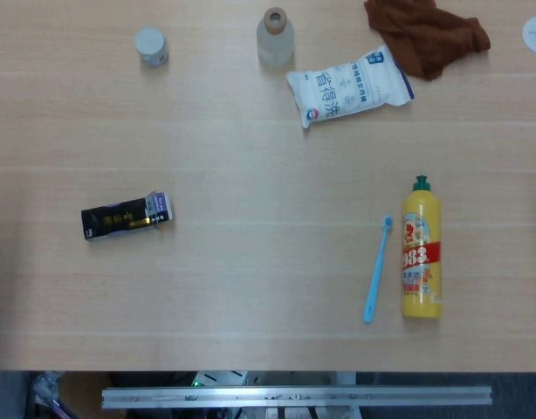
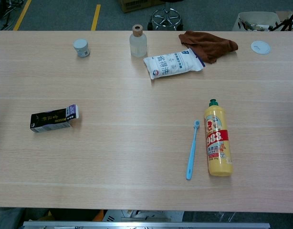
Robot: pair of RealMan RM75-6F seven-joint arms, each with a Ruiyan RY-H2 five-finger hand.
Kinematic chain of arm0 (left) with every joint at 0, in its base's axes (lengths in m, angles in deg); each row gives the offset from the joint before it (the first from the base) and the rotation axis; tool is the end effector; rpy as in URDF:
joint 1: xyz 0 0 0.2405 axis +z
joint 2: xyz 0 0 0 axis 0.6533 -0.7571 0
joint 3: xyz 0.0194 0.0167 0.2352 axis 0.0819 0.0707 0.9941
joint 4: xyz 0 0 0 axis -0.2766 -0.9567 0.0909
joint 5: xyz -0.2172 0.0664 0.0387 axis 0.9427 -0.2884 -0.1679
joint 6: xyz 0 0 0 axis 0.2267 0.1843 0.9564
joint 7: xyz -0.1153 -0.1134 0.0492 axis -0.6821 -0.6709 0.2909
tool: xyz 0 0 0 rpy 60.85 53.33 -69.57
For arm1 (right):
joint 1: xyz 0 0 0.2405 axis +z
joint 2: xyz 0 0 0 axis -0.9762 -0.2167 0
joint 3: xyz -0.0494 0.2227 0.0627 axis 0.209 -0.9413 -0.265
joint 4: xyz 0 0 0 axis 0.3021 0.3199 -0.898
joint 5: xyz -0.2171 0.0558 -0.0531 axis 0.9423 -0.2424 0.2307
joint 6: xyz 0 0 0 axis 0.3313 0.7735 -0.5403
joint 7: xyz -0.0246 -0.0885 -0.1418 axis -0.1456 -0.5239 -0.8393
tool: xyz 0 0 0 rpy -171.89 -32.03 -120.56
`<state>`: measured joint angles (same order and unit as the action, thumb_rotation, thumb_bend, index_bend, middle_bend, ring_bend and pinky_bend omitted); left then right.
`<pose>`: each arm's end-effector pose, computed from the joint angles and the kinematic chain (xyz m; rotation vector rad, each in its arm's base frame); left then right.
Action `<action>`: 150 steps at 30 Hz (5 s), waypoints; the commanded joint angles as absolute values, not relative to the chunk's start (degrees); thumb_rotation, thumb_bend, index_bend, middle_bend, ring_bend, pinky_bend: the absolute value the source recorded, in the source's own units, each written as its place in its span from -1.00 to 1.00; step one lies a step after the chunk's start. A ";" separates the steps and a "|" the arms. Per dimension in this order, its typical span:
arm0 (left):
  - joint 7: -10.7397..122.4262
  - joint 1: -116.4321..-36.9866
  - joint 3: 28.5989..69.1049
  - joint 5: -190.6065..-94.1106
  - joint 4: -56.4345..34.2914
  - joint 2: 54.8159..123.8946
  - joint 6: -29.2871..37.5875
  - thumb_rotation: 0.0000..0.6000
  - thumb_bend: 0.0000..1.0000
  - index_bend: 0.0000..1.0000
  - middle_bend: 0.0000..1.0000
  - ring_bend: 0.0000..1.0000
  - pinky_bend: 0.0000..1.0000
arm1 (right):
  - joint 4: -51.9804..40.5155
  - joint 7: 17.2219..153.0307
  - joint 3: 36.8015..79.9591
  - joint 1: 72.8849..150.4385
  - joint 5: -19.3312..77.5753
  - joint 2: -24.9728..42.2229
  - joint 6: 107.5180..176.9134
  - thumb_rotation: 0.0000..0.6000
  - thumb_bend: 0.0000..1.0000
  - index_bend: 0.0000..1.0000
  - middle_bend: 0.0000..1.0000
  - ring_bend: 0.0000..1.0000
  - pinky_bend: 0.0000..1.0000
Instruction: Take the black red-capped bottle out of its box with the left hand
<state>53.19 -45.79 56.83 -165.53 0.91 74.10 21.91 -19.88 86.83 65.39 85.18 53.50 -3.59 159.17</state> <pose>-0.3351 0.1975 0.1128 -1.4128 -0.9605 -0.8066 -0.2910 -0.2219 0.0888 1.4325 -1.0009 0.9923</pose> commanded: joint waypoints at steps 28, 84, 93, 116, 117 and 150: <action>52.28 -48.64 56.65 -166.37 3.15 75.31 17.43 1.00 -0.73 -0.84 -0.70 -0.89 -0.68 | -19.32 88.41 64.81 87.50 56.06 -5.70 159.29 1.00 -0.08 0.10 -0.09 -0.33 -0.36; 67.80 -64.29 54.97 -143.45 3.58 83.52 -8.43 1.00 -0.73 -0.70 -1.00 -1.00 -0.98 | -17.51 91.26 60.64 93.37 54.60 -9.32 159.11 1.00 -0.08 0.10 -0.13 -0.33 -0.36; 67.49 -64.77 55.19 -142.32 2.17 84.42 -8.84 1.00 -0.73 -0.65 -1.00 -1.00 -0.98 | -17.19 91.57 60.96 93.32 54.44 -9.19 159.09 1.00 -0.07 0.10 -0.13 -0.33 -0.36; 65.58 -67.00 53.81 -140.66 -4.73 87.47 -10.83 1.00 -0.73 -0.62 -1.00 -1.00 -0.98 | -16.85 92.25 61.54 93.06 53.99 -9.07 158.92 1.00 -0.08 0.10 -0.13 -0.33 -0.36; 65.55 -66.98 53.86 -140.72 -4.65 87.43 -10.81 1.00 -0.73 -0.59 -1.00 -1.00 -0.98 | -16.84 92.23 61.56 93.04 54.00 -9.07 158.94 1.00 -0.08 0.10 -0.13 -0.33 -0.36; 62.46 -66.54 54.22 -143.32 -6.91 88.69 -10.13 1.00 -0.73 -0.19 -1.00 -1.00 -0.98 | -16.41 92.39 62.08 93.01 53.41 -8.60 158.06 1.00 -0.08 0.10 -0.13 -0.33 -0.36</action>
<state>62.50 -66.52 54.23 -143.28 -6.90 88.67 -10.12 -16.40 92.40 62.07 93.01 53.41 -8.61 158.06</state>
